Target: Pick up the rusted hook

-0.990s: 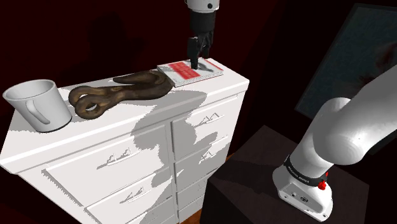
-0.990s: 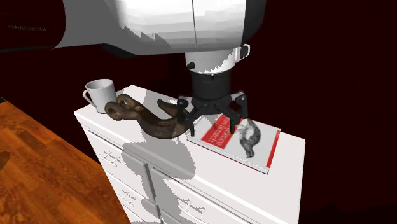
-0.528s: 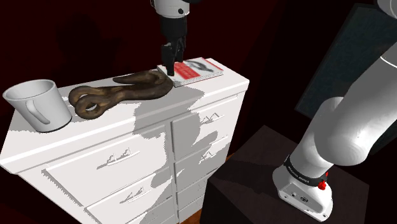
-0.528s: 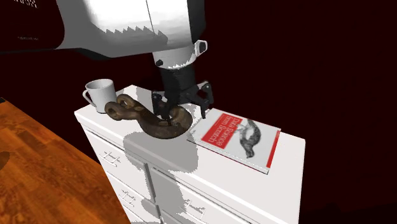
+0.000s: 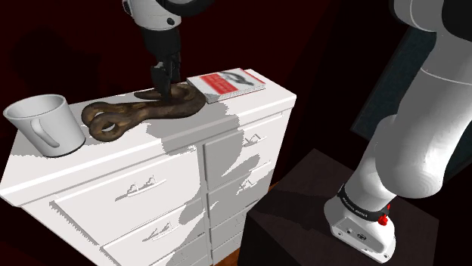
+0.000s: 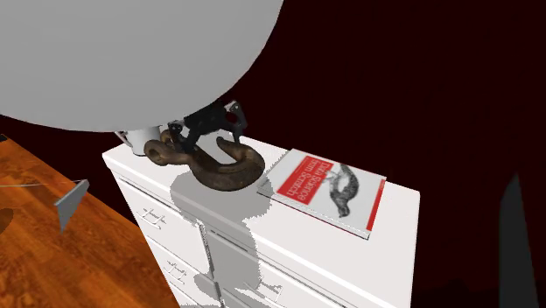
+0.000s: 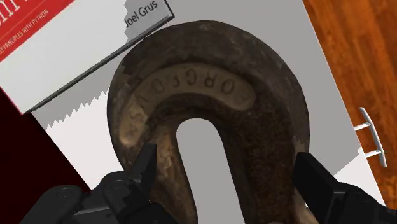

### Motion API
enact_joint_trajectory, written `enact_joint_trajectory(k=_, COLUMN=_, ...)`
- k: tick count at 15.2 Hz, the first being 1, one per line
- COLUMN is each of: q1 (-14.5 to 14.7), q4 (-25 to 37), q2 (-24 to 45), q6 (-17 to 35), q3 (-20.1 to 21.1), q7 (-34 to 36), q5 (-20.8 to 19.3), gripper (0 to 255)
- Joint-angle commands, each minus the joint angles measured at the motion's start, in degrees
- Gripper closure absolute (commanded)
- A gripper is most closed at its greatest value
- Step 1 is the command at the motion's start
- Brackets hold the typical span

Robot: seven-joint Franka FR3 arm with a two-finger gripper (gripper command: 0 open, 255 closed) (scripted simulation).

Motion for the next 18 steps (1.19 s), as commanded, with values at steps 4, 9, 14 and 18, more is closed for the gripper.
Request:
enact_joint_trajectory(k=4, q1=3.6, q4=7.3, q2=7.1, q6=-0.7, q3=2.5, q7=-1.2, q5=-4.2, gripper=0)
enact_joint_trajectory(k=9, q1=3.4, q4=3.4, q2=7.0, q6=3.1, q3=2.3, q7=-0.5, q5=-4.4, gripper=0)
enact_joint_trajectory(k=14, q1=3.3, q4=1.5, q2=7.1, q6=5.0, q3=2.3, q7=-0.2, q5=-4.6, gripper=255)
enact_joint_trajectory(k=18, q1=3.3, q4=1.5, q2=7.1, q6=5.1, q3=2.3, q7=-0.2, q5=-4.6, gripper=255)
